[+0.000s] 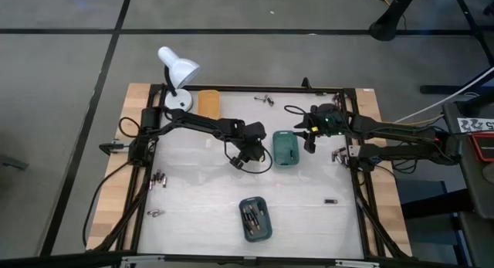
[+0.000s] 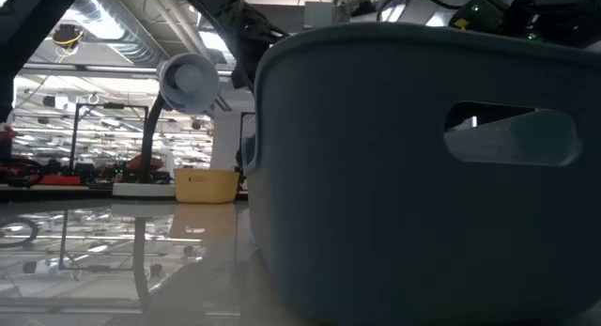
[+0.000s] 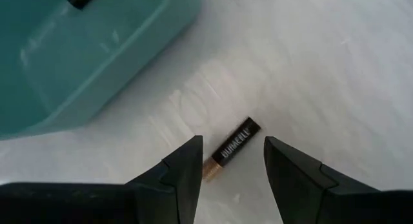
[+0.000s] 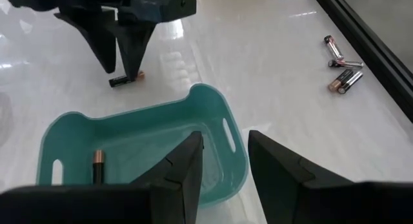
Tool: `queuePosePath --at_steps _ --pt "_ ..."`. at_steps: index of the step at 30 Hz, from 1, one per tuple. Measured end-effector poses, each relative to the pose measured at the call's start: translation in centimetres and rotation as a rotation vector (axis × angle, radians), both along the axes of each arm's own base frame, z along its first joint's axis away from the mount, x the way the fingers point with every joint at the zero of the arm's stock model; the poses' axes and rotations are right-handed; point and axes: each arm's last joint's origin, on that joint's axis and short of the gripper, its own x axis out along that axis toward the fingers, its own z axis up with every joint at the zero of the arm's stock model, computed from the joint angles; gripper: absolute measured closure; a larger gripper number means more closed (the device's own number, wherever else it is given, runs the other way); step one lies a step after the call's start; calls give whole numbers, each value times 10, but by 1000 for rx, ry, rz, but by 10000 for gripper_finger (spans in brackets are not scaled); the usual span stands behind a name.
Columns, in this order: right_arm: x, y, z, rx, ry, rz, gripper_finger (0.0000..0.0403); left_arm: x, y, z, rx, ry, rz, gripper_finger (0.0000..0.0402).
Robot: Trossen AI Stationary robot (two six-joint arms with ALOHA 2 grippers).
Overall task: Sort batteries
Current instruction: Put the black battery into the green bin
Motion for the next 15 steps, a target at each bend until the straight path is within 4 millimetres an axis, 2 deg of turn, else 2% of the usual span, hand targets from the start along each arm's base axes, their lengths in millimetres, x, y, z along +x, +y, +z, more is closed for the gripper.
queuePosePath --at_steps 8,15 --pt "0 0 0 6 -2 6 277 0 3 -8 -5 23 -3 248" --pt "0 0 0 7 -3 4 277 0 3 -14 -19 47 3 279"
